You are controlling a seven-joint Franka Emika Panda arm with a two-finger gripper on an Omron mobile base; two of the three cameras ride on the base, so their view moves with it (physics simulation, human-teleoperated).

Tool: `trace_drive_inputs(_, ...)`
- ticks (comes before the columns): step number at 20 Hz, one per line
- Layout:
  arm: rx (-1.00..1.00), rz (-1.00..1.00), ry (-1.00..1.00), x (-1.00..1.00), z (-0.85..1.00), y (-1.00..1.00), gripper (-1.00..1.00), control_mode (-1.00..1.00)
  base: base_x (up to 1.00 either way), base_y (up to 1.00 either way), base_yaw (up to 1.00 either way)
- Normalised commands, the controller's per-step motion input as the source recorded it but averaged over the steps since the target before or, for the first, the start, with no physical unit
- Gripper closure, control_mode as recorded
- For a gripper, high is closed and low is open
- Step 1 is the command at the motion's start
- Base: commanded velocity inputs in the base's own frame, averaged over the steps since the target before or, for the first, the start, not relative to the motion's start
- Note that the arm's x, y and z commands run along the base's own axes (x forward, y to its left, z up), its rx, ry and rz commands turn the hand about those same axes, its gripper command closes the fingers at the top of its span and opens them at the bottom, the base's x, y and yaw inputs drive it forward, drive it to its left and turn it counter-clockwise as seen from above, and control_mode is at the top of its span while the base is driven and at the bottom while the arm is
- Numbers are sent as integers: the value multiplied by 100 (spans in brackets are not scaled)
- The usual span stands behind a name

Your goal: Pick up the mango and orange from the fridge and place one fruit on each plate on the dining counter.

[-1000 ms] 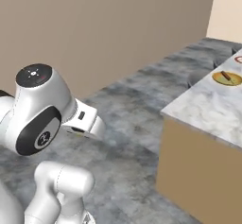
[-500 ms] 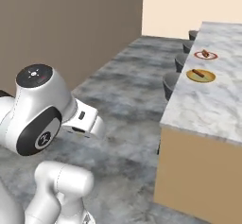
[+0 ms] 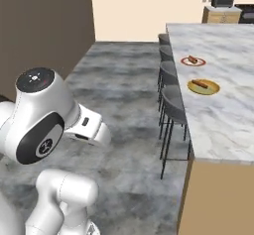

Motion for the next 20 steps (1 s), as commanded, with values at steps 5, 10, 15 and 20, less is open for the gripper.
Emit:
trace_drive_inputs(5,0,0,0,0,0,0,100,100,100,82,-65)
trace_drive_inputs(10,0,0,0,0,0,0,100,100,100,41,-61)
trace_drive_inputs(15,0,0,0,0,0,0,100,100,100,34,-51)
trace_drive_inputs(20,0,0,0,0,0,0,100,100,96,23,-35)
